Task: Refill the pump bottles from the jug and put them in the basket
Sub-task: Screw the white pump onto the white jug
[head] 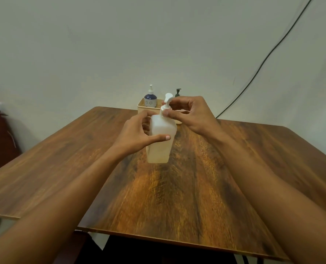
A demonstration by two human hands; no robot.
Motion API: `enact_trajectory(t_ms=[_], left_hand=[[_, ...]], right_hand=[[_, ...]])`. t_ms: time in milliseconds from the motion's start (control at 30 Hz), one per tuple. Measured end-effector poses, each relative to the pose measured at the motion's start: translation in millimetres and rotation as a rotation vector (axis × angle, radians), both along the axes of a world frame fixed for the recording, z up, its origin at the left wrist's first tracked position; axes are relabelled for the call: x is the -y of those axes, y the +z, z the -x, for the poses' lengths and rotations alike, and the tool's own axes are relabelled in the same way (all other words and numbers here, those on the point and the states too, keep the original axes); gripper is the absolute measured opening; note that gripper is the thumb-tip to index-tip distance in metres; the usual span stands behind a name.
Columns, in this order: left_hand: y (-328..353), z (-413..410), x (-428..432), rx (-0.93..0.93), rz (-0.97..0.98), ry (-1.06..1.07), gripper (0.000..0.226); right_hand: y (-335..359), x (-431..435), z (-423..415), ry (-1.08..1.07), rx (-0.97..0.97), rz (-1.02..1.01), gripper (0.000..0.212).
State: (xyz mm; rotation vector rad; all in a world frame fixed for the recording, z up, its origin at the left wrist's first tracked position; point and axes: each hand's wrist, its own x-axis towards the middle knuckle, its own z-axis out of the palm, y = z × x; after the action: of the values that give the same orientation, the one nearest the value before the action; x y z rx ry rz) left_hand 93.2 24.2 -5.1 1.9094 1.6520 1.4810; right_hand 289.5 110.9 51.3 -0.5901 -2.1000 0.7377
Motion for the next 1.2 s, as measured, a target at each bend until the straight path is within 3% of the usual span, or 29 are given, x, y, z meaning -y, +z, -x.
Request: enact_trajectory(t_ms=[200,367,567,733,1000,1200], left_hand=[[-1,-8,-1,0.018,-0.03,-0.012,0.082],[0,-13,-2,0.023,-0.037,-0.02,0.08],[5,-14,-4,0.046,-0.031,-0.042,0.089],[9,-13,-7,0.019,-0.007,-0.065,0.089],[11,-14,-8,0.033,-0.035,-0.04,0.085],[10,-16,-8,0.012,-0.049,-0.043,0.085]], right_hand=[[-13,0,6,-0.096,-0.142,0.03,0.038],[-15,-4,1,-0.053,-0.16,0.103,0.034],[11,-7,-15,0.024,0.124,0.075,0.049],[30,-11,-26,0.086,0.216,0.021,0.034],[6,-10,-10,-0.092,-0.051,-0.008,0.038],[5,-9,-6,-0.084,-0.004,0.034,0.046]])
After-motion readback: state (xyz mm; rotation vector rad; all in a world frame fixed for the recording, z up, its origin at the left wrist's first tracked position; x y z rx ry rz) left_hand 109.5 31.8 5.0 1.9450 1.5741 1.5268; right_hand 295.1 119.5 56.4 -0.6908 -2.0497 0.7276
